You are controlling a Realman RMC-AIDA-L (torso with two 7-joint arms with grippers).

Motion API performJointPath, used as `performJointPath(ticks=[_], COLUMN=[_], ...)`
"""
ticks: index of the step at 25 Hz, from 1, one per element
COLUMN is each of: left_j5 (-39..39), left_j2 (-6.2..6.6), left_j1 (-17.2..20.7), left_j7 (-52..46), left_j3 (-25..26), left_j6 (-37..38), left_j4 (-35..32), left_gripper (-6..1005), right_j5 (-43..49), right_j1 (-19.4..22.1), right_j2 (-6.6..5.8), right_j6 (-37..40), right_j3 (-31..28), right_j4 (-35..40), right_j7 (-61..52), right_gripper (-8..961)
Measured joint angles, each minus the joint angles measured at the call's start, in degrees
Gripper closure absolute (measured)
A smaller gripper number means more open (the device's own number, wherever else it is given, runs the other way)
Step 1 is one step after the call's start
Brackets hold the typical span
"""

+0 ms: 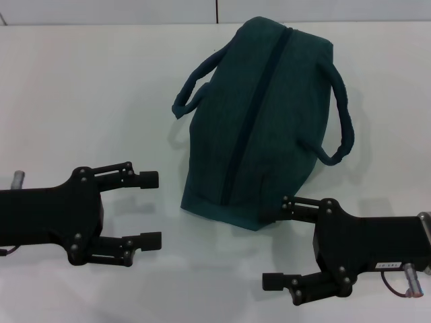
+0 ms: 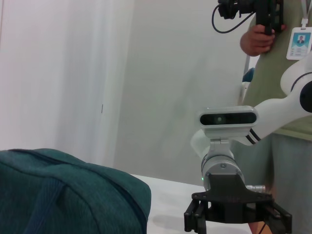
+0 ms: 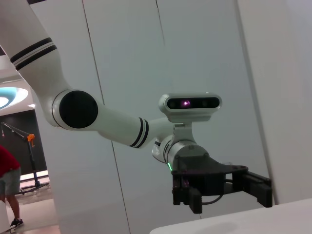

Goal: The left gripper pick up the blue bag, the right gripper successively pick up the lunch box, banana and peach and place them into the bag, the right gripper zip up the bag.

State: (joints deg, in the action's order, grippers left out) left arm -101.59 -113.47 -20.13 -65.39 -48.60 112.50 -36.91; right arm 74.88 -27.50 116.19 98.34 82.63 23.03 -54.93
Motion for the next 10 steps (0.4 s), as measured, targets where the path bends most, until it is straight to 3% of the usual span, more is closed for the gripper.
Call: performJointPath(ticks=[10], left_j5=[0.0], left_j2=[0.0], left_j1=[0.01], left_j7=[0.0], left_j3=[0.0], left_j6=[0.0], left_j4=[0.0], left_gripper=[136], right_j5=[0.0], right_j1=[0.0], right_j2=[0.0], right_j6=[0.0], right_j3=[-0.02], right_j4=[0.0], right_j7=[0.0], right_gripper=[76])
